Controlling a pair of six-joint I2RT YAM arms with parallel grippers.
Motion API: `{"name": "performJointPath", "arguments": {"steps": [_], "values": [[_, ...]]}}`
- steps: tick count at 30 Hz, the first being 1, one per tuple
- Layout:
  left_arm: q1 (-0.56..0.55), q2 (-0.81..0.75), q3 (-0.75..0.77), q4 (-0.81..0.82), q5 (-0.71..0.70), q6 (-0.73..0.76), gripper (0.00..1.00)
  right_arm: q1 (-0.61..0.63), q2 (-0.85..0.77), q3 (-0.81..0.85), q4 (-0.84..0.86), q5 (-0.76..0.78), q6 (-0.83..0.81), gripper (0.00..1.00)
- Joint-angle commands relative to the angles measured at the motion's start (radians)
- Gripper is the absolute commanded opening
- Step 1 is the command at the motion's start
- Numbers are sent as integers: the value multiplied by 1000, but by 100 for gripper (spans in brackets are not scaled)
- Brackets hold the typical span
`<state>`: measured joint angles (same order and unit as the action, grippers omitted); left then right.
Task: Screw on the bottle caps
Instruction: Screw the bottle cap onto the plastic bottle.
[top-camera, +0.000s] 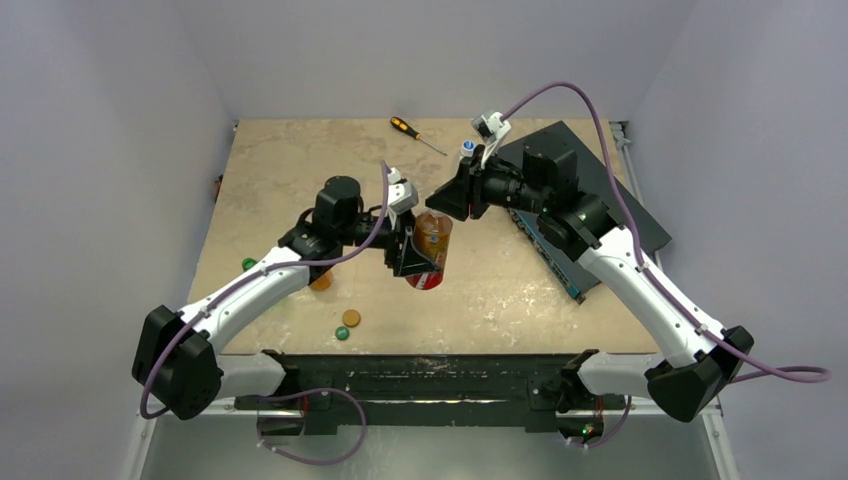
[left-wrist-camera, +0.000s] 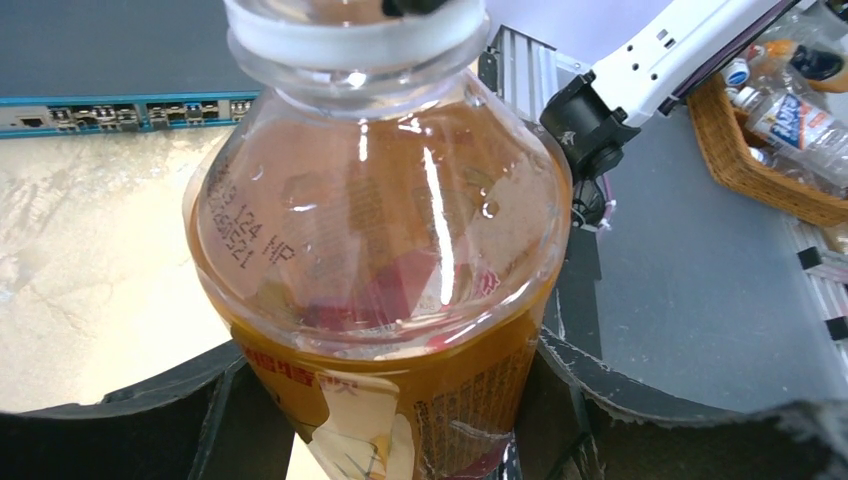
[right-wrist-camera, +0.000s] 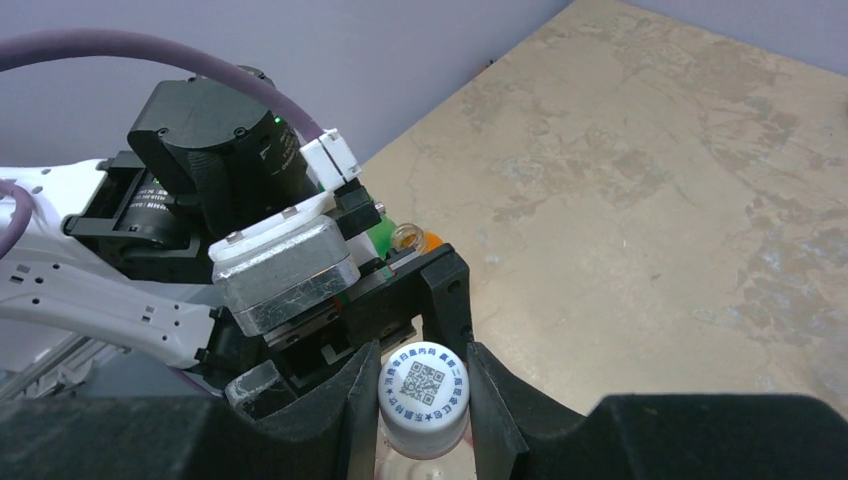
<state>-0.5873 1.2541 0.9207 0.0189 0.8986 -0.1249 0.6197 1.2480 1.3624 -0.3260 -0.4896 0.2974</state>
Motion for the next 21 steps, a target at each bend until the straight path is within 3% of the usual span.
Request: {"name": "performJointPath", "arguments": {"steps": [1,12,17,21], "values": [[17,28,32,119,64,-77,0,15,-25,-14,-12,-21,-59,3],[35,55,68,185,84,-149,0,45,2,-18,-60,1,-92,1],[35,53,109,86,-71,-76,0,45,47,2,-98,29,-49,0],[35,53,138,49,-233,-39,0,64,93,32,-150,160,0,0]]}}
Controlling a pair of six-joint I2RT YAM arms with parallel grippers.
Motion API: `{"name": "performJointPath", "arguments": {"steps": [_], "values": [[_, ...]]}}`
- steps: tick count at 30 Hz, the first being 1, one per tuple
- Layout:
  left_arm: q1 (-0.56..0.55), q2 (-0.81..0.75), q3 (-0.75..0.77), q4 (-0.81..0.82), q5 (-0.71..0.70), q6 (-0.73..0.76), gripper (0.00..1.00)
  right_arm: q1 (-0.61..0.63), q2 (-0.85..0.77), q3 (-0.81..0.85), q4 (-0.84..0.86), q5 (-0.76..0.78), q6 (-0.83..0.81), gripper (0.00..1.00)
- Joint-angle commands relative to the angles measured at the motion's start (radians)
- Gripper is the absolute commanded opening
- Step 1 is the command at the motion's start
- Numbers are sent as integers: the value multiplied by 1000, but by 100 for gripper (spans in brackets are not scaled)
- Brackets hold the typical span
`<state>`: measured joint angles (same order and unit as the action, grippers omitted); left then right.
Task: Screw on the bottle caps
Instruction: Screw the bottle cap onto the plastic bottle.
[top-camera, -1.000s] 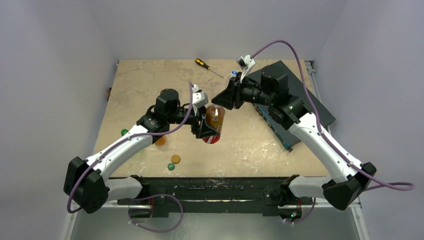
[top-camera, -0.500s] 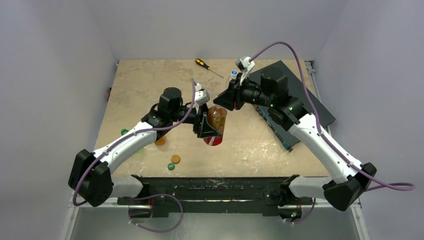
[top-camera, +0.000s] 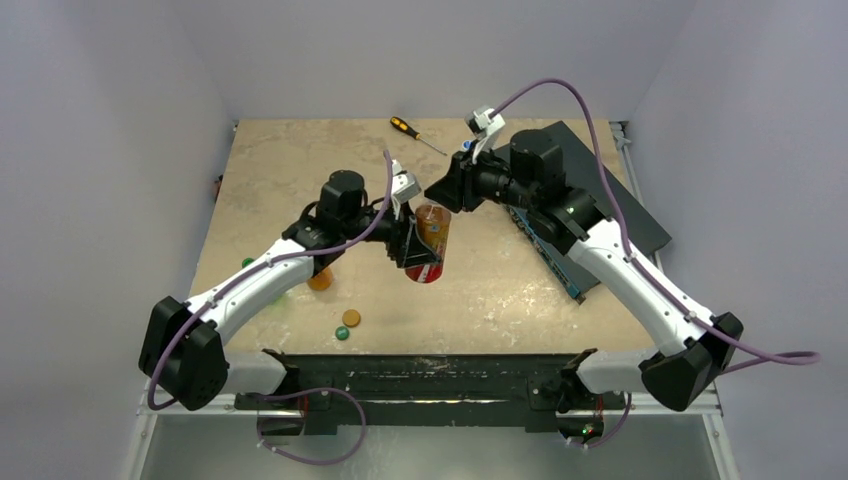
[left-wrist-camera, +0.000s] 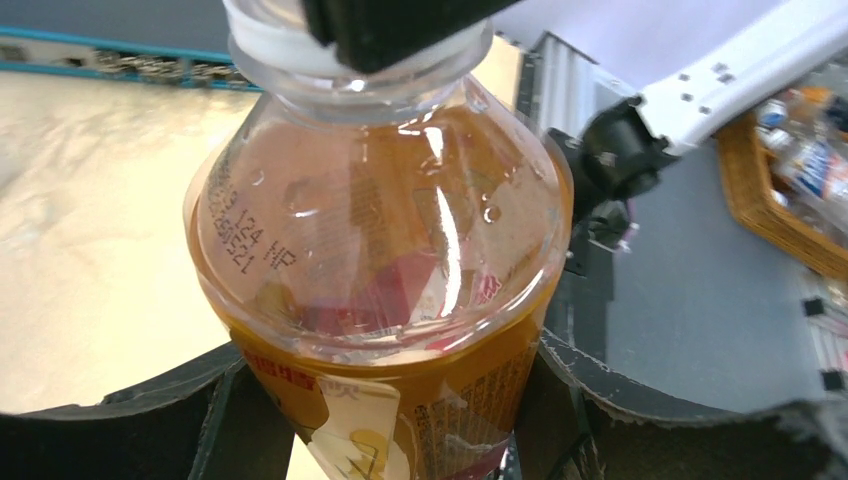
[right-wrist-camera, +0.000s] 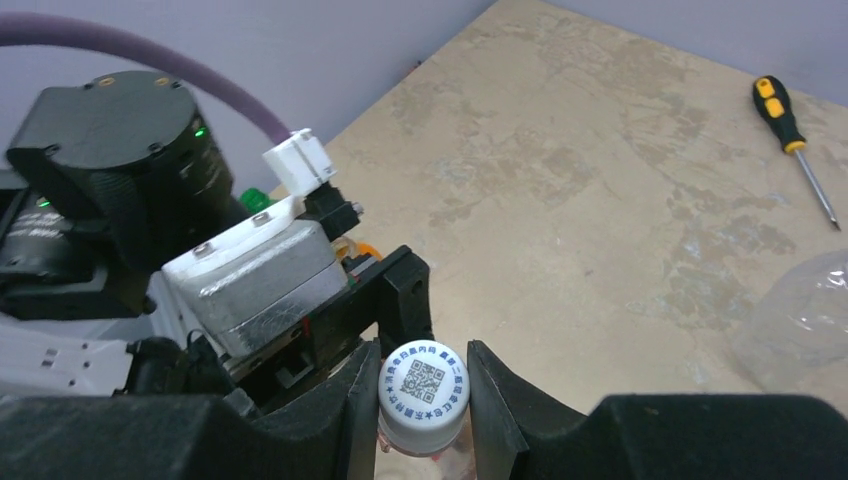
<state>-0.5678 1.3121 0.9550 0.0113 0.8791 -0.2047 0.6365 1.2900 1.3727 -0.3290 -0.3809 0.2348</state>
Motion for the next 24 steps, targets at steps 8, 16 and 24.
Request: {"name": "performJointPath", "arguments": {"steps": [8,16,24], "values": [[12,-17,101,81,-551,50,0,149,164,93,-241,421,207,0],[-8,-30,38,177,-663,61,0,225,225,158,-249,604,287,0],[-48,-59,-54,239,-759,89,0,227,224,215,-259,656,304,17]]}}
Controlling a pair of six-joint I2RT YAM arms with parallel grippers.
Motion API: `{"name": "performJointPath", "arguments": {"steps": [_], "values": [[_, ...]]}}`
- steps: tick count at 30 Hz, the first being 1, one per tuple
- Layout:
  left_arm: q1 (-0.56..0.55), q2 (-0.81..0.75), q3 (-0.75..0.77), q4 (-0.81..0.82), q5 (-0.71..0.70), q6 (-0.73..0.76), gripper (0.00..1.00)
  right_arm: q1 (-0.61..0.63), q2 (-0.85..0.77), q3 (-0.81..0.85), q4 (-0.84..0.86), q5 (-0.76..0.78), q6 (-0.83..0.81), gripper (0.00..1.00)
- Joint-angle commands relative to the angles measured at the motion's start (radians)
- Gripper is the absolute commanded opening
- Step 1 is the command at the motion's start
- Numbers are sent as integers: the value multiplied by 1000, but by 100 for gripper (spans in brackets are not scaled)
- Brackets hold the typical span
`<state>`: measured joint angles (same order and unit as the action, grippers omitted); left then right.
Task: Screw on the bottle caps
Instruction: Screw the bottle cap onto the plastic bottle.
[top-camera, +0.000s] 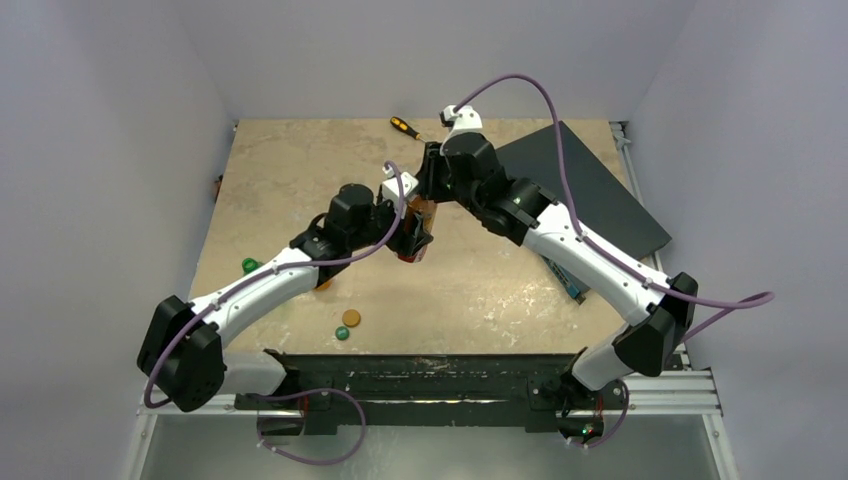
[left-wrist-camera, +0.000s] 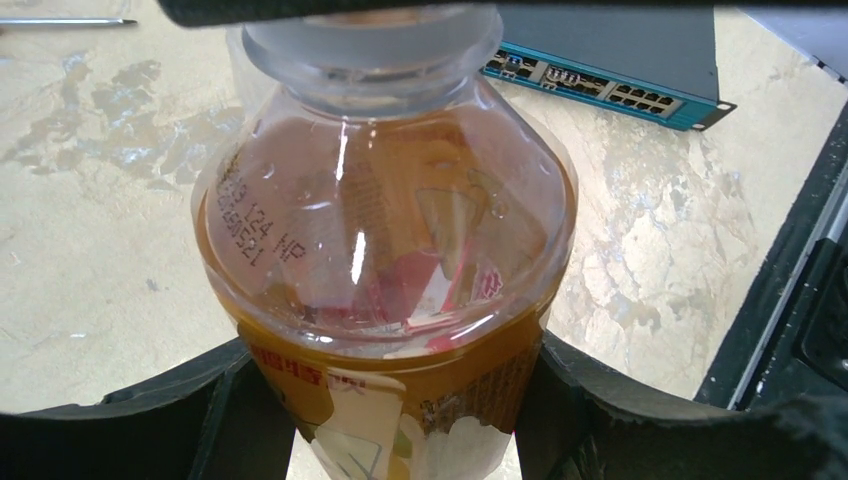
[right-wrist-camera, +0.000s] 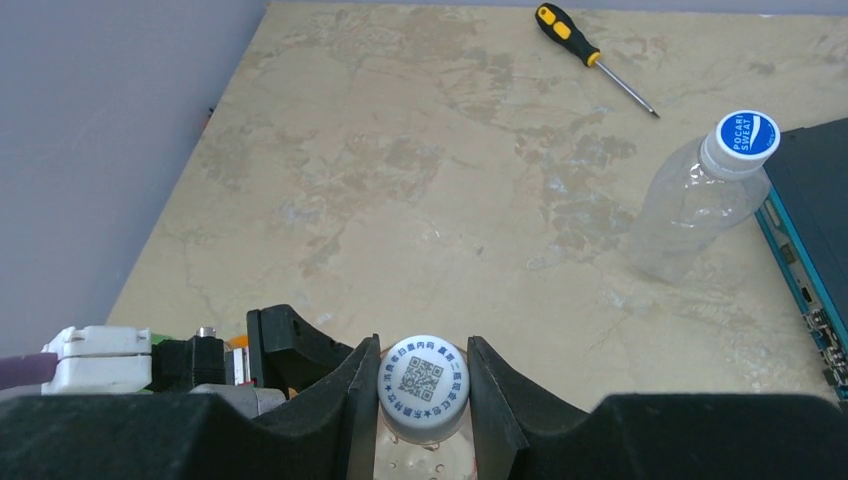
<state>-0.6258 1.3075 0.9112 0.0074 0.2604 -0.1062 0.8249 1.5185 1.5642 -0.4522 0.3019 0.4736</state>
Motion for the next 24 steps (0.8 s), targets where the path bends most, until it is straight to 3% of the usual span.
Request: {"name": "performJointPath", "arguments": {"steps": [1,9,24], "values": [[8,-55,-17,246,-143,-8,0,39,-7,23,-133,-28,66,19],[5,-71,-64,257,-124,-3,0,39,-34,26,-122,-24,74,34],[7,-85,-94,222,-26,0,0,38,-130,-22,-52,-51,45,83]]}}
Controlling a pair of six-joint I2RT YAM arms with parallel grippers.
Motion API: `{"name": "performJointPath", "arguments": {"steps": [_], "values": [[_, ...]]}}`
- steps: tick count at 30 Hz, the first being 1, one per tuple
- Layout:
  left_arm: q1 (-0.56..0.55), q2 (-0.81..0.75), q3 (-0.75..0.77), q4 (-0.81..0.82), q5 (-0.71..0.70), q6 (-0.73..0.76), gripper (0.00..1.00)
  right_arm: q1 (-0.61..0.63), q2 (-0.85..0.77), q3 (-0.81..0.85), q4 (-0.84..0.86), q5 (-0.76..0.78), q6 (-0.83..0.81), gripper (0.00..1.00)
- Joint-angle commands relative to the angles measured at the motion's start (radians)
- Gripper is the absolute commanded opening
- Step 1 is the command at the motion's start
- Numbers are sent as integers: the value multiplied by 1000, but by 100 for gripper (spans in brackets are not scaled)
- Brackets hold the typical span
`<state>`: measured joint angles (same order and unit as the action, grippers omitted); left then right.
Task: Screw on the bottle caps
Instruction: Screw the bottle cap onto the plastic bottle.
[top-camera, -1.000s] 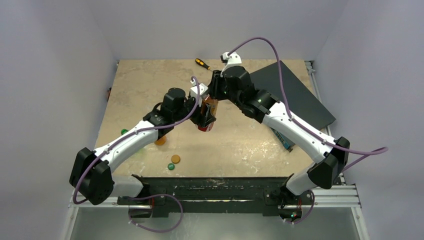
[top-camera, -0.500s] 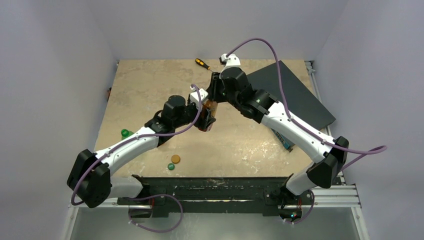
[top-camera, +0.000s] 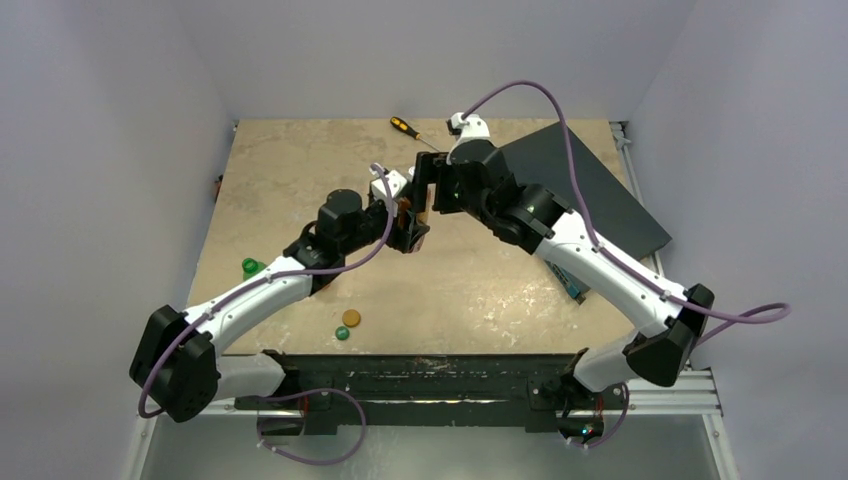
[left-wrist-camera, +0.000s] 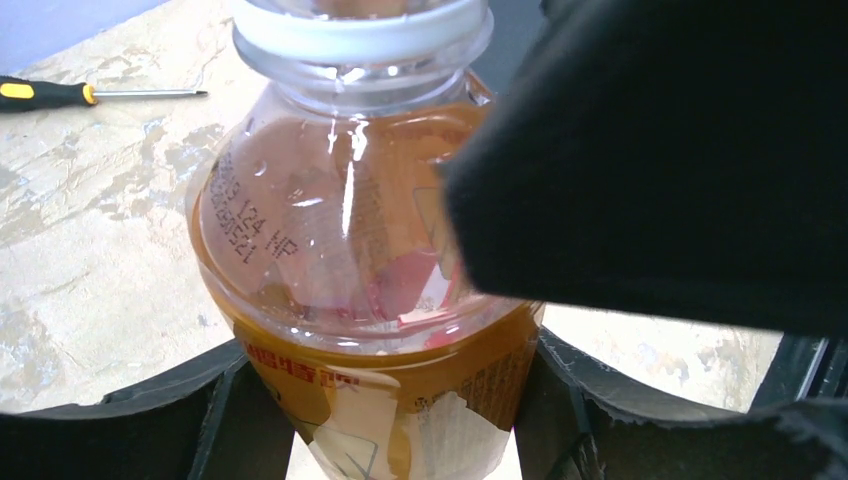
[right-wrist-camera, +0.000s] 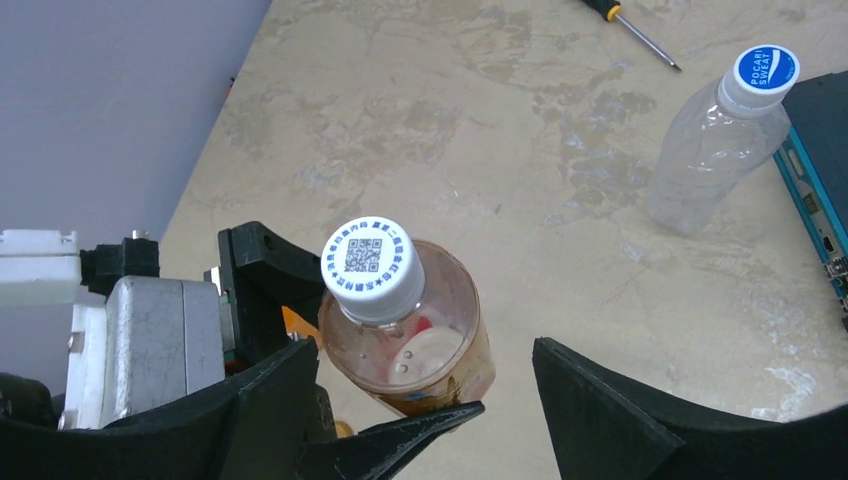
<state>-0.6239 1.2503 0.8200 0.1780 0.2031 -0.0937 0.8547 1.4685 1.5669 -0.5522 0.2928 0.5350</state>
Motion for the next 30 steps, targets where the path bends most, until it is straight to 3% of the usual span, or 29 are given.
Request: {"name": "performJointPath", "arguments": {"steps": [1,9,12,16,24,30], "values": [[4,-28,-3,50,37,-14,0,7,-97,-41,68,-52,-32,85],[27,-41,20,23,120,-12,0,3,-278,-222,217,-226,-208,93],[35,-49,29,11,178,-6,0,-71,-345,-268,240,-286,-233,93],[43,-59,39,-12,277,5,0,-258,-405,-330,321,-566,-244,86],[49,-72,49,-9,562,-18,0,-418,-350,-398,598,-1091,-230,80],[51,-72,62,10,687,-58,0,-431,-268,-428,812,-1245,-108,82]]}}
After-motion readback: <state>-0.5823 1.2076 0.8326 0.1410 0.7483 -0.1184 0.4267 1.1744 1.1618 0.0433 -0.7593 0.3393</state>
